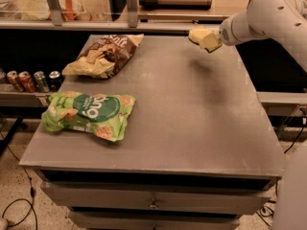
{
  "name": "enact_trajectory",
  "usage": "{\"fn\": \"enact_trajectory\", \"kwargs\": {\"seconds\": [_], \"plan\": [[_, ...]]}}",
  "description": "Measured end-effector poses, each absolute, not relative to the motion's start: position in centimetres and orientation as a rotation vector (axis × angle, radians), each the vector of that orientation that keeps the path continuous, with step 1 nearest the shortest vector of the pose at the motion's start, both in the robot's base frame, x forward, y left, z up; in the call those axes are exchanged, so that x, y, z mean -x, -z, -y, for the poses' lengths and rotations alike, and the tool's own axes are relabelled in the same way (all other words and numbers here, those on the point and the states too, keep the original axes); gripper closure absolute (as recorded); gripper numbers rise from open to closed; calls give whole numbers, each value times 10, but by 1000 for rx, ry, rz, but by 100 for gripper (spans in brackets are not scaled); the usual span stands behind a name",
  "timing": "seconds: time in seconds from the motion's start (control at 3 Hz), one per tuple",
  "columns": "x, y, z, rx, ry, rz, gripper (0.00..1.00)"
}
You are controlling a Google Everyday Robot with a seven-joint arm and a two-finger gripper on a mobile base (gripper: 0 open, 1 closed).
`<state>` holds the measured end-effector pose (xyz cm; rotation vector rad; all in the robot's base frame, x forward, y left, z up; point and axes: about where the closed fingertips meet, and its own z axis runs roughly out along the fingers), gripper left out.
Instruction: Move sponge near brown chip bag
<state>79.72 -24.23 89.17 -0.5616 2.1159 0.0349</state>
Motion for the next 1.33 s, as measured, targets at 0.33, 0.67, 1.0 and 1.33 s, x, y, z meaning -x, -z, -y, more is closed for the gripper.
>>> {"fn": "enact_trajectory", "kwargs": {"seconds": [0.33, 0.67, 1.0, 1.33], "plan": [[-790, -895, 226, 624, -92, -2095, 100], [-768, -902, 179, 796, -235, -2039, 100], [-746, -902, 129, 973, -369, -1983, 100], [-729, -897, 75, 1123, -475, -1919, 100]]}}
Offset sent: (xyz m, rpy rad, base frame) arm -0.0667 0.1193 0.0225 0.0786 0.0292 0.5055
